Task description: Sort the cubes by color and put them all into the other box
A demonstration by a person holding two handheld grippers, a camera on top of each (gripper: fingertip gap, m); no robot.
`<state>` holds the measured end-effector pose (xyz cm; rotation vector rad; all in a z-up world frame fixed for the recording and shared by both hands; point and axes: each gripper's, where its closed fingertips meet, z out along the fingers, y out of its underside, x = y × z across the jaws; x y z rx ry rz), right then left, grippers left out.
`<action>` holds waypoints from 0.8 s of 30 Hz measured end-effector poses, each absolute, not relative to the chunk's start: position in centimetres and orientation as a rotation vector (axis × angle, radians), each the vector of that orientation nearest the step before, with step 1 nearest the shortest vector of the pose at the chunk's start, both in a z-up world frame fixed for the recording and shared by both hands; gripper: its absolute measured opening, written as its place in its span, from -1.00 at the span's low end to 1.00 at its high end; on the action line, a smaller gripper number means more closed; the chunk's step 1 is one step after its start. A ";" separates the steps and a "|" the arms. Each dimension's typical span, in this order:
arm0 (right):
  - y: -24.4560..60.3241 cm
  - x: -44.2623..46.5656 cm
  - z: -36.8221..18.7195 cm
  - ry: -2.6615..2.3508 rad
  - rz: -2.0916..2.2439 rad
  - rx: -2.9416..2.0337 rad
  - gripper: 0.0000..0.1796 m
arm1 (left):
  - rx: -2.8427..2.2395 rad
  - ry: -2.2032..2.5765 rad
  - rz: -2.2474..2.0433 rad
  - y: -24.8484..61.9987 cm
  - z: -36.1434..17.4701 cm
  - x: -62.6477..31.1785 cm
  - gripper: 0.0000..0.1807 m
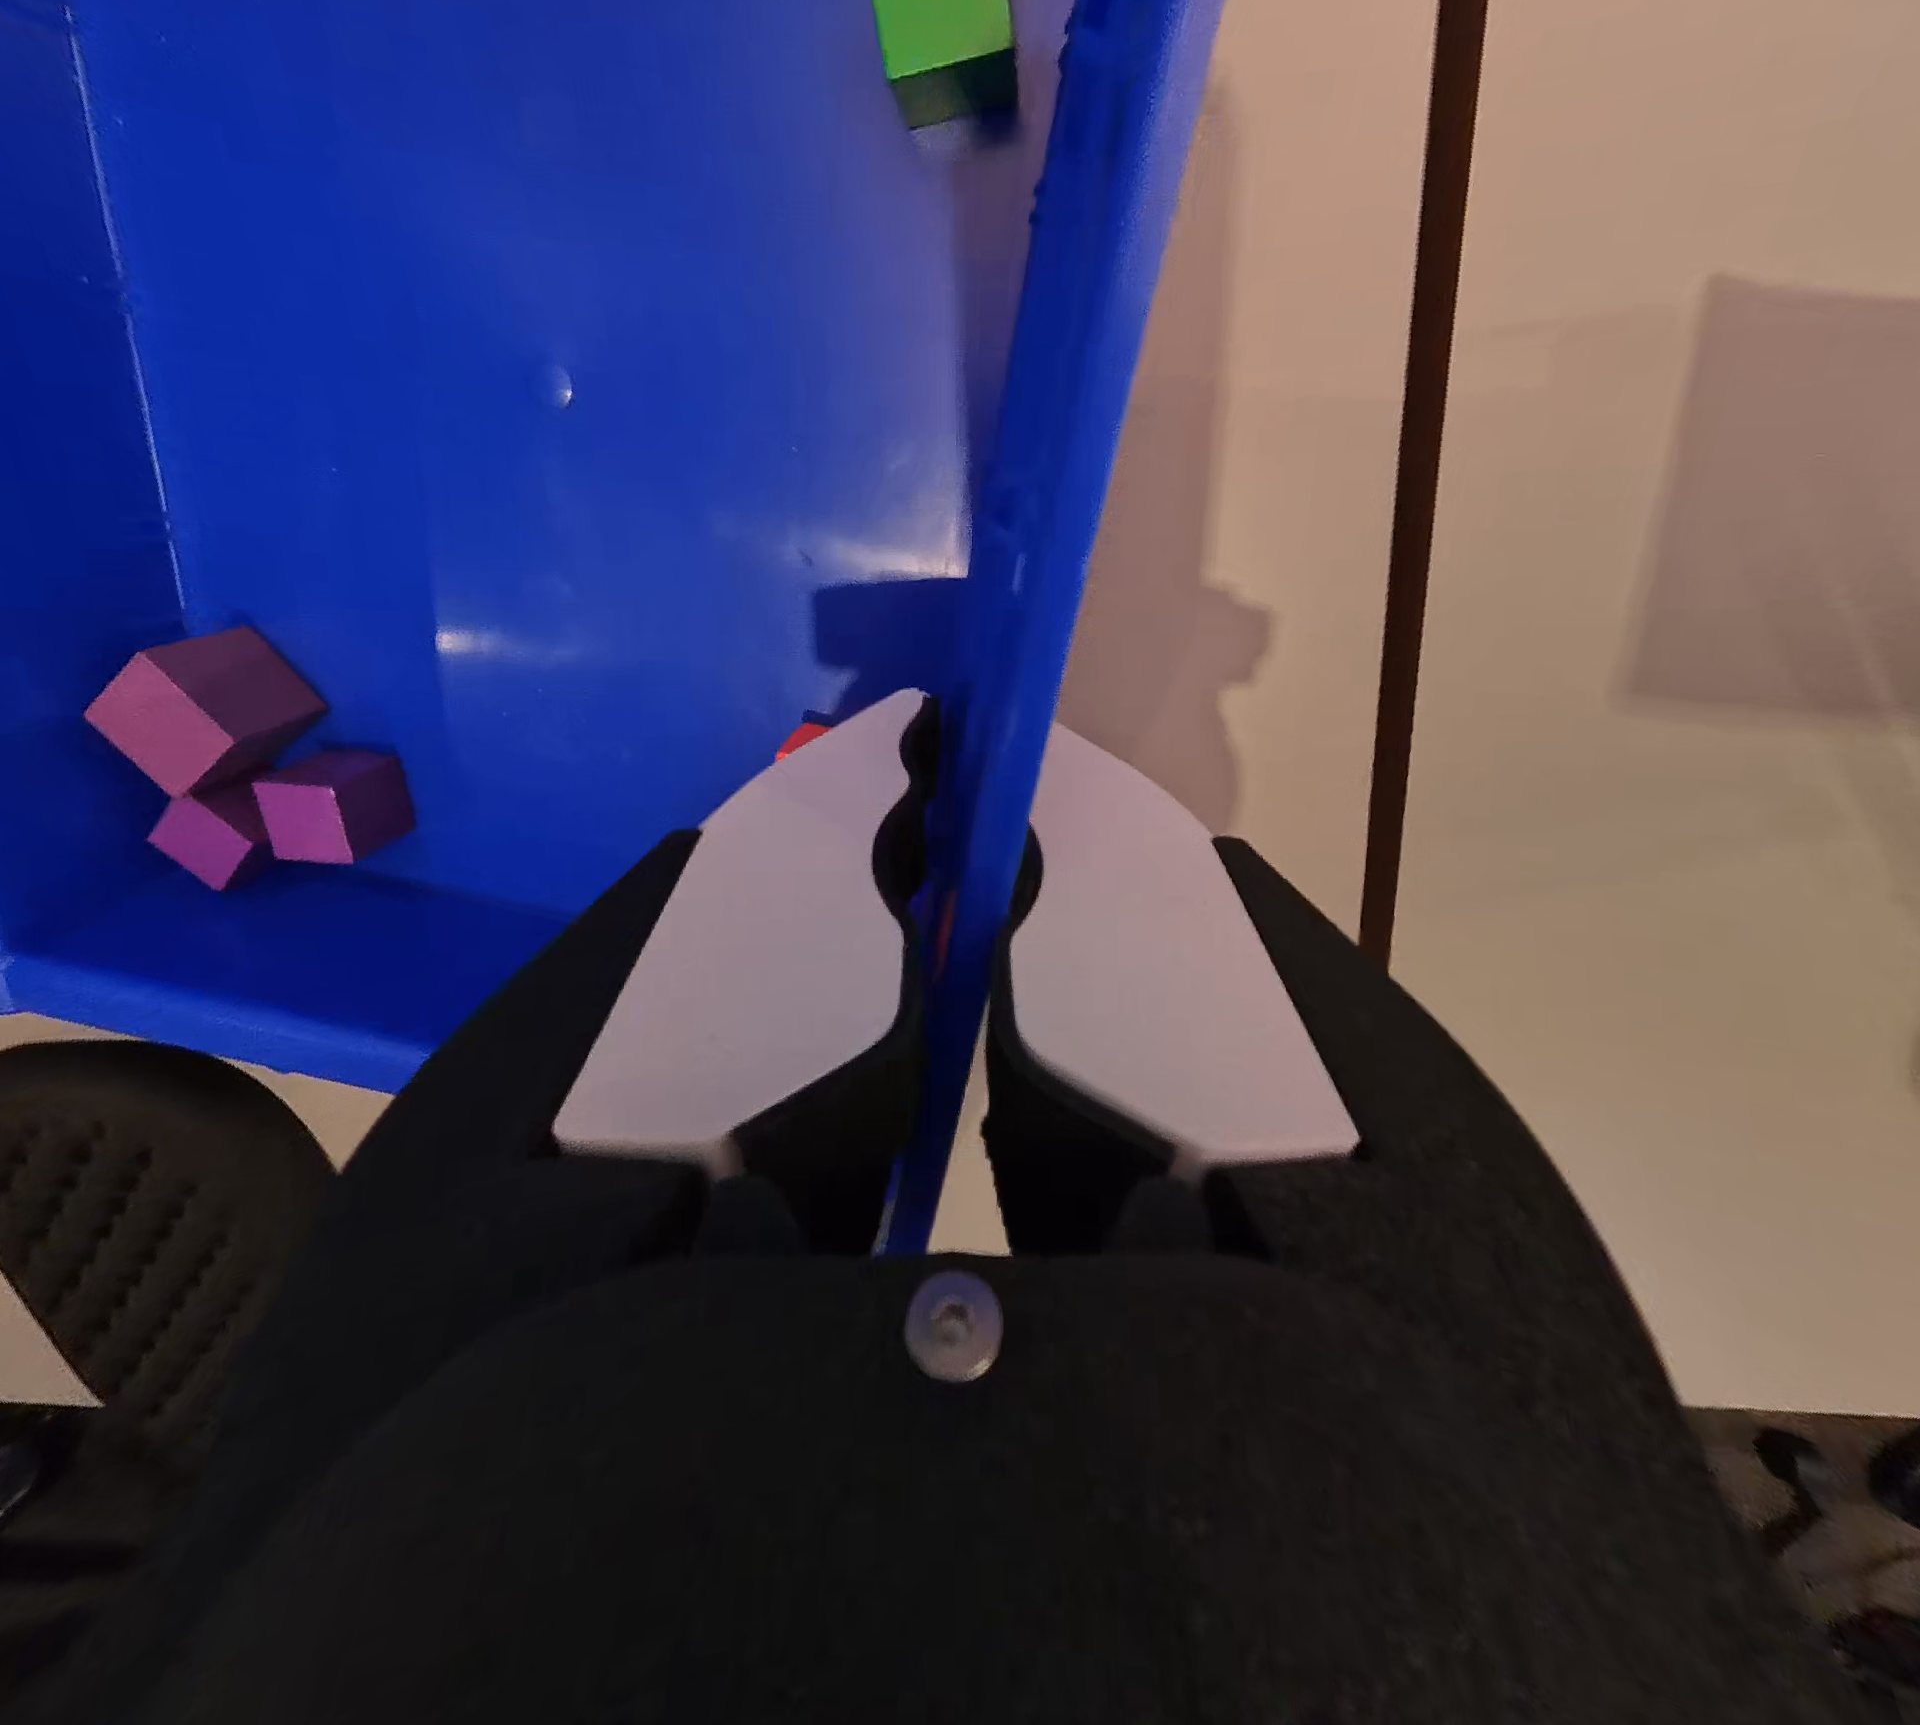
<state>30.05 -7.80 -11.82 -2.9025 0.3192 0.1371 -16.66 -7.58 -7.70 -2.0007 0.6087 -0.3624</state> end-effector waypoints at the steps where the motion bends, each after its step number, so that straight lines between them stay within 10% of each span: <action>1: -7.7 30.0 -11.8 0.329 0.146 -2.897 -0.93 | -1.992 0.605 -0.432 -8.0 -7.4 -15.7 -0.69; 5: -7.7 30.1 -11.8 0.352 0.189 -2.872 -0.93 | -1.870 0.591 -0.658 -9.8 -4.5 -14.5 -0.37; 24: -9.0 27.0 -9.1 0.274 0.412 -2.899 -0.92 | -1.718 0.272 -0.205 -11.7 1.1 -44.0 -0.55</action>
